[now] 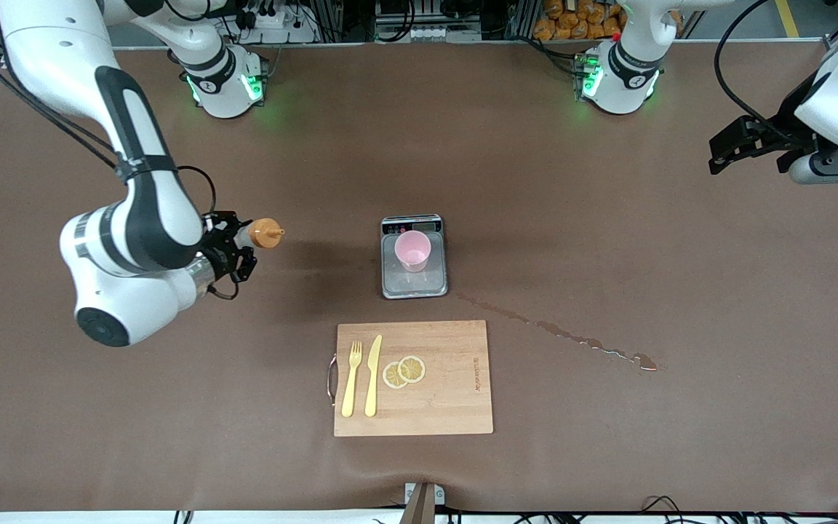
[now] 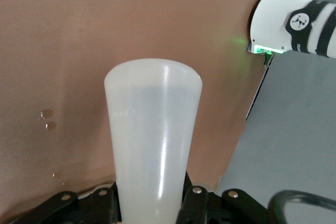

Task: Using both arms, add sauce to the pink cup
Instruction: 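Carry the bottle back with the right gripper and lower it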

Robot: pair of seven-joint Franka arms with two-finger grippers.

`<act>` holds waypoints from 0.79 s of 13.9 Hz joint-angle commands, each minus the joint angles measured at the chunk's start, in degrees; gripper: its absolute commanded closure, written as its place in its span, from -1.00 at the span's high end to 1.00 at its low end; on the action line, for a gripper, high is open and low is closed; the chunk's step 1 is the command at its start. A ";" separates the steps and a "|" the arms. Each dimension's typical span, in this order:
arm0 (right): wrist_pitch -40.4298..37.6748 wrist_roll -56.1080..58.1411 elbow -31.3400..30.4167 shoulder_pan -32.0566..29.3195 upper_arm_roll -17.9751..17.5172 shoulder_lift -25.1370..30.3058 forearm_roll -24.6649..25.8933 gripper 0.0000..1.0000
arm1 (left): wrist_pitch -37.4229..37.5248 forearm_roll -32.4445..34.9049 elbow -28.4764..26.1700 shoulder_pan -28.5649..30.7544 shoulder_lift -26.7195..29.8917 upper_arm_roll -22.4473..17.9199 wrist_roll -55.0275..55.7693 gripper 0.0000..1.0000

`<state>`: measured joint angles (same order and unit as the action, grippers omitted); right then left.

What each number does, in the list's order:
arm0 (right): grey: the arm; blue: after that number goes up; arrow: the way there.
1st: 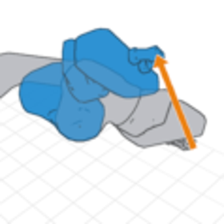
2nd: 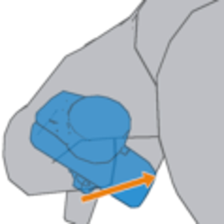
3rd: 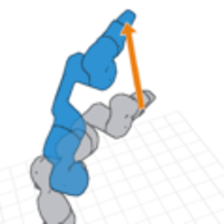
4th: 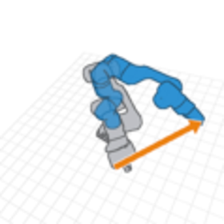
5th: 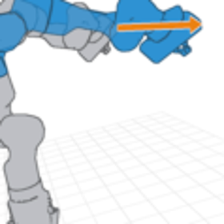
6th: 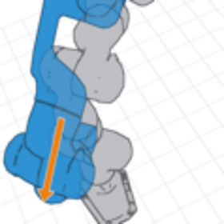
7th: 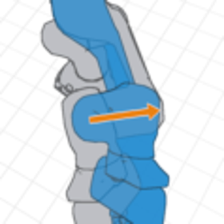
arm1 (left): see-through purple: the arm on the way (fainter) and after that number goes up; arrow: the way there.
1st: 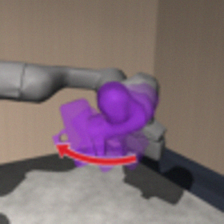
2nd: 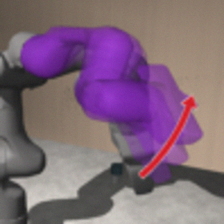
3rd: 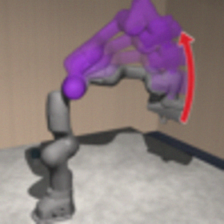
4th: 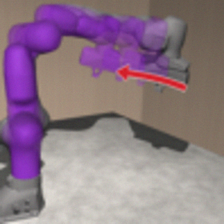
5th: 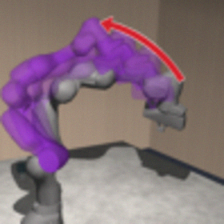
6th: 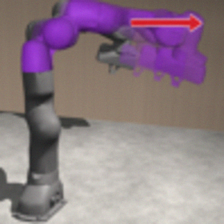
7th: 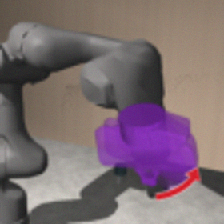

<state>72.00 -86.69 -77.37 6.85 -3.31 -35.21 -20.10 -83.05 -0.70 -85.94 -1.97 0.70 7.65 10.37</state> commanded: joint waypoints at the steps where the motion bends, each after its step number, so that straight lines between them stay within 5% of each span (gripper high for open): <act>1: -1.07 6.95 -1.02 -4.38 -0.65 1.03 -3.71 -0.34 | 0.79 -1.06 0.25 0.48 0.62 0.18 0.62 1.00; 11: -1.25 36.66 -2.78 -18.44 -0.56 -3.89 -5.03 -0.34 | 0.79 -0.97 0.34 0.48 0.62 0.44 0.70 1.00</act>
<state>71.74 -54.15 -79.69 -8.94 -2.97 -38.54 -23.08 -83.05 -0.70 -85.92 -1.97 0.70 7.69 10.37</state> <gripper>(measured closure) 0.648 0.000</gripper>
